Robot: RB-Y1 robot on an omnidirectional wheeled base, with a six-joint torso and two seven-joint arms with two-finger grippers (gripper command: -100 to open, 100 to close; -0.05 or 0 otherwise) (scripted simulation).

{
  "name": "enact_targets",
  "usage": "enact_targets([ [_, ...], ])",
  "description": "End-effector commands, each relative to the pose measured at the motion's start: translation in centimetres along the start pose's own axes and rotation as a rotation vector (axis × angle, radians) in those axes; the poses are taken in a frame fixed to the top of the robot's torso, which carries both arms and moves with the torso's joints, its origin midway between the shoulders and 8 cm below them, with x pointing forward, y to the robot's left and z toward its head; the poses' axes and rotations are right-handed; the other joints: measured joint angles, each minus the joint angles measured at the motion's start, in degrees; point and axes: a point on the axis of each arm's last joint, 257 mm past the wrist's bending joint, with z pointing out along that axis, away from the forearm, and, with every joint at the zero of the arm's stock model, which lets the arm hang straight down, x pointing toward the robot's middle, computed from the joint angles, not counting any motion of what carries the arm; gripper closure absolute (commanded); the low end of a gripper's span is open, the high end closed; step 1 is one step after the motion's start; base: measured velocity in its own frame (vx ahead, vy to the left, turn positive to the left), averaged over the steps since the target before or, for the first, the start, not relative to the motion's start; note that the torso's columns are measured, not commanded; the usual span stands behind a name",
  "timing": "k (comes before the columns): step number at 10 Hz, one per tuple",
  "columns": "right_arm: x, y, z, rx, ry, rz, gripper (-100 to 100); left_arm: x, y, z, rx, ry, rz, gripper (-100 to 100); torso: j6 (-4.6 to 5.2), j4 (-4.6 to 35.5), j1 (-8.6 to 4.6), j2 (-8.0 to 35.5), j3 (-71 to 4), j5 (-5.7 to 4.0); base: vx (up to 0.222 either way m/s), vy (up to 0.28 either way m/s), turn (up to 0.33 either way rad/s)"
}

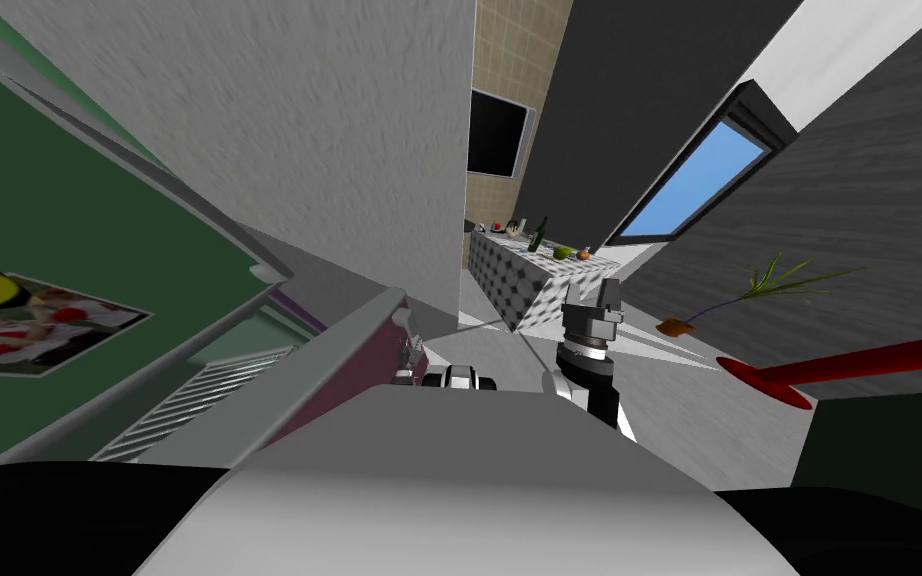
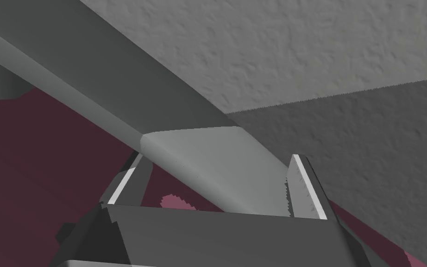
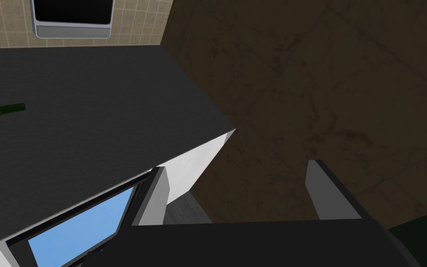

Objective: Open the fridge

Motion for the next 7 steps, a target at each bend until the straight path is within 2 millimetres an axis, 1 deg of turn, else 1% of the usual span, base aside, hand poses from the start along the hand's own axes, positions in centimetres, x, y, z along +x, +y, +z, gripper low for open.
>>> enact_targets([
  [1, 0.0, 0.0, 0.0, 0.000, 0.000, 0.000, 0, 2.2, 1.5, 1.0, -0.034, 0.045, -0.016, 100, 0.10, -0.01, 0.05, -0.07, -0.04, 0.05, -0.154, -0.089, -0.069],
  [3, 0.0, 0.0, 0.0, 0.000, 0.000, 0.000, 0, 2.4, 1.7, 1.3, -0.041, 0.054, -0.018, 100, 0.05, 0.02, -0.10, 0.05, 0.01, -0.02, -0.088, -0.080, -0.048],
  [6, 0.0, 0.0, 0.0, 0.000, 0.000, 0.000, 0, 2.9, 2.0, 1.9, -0.055, 0.071, -0.021, 100, 0.22, 0.11, -0.28, 0.20, 0.12, -0.05, -0.121, -0.086, -0.075],
  [7, 0.0, 0.0, 0.0, 0.000, 0.000, 0.000, 0, 1.0, 1.1, 1.8, -0.043, 0.041, -0.009, 100, 0.14, 0.04, -0.19, 0.13, 0.05, -0.03, -0.028, -0.024, -0.029],
])
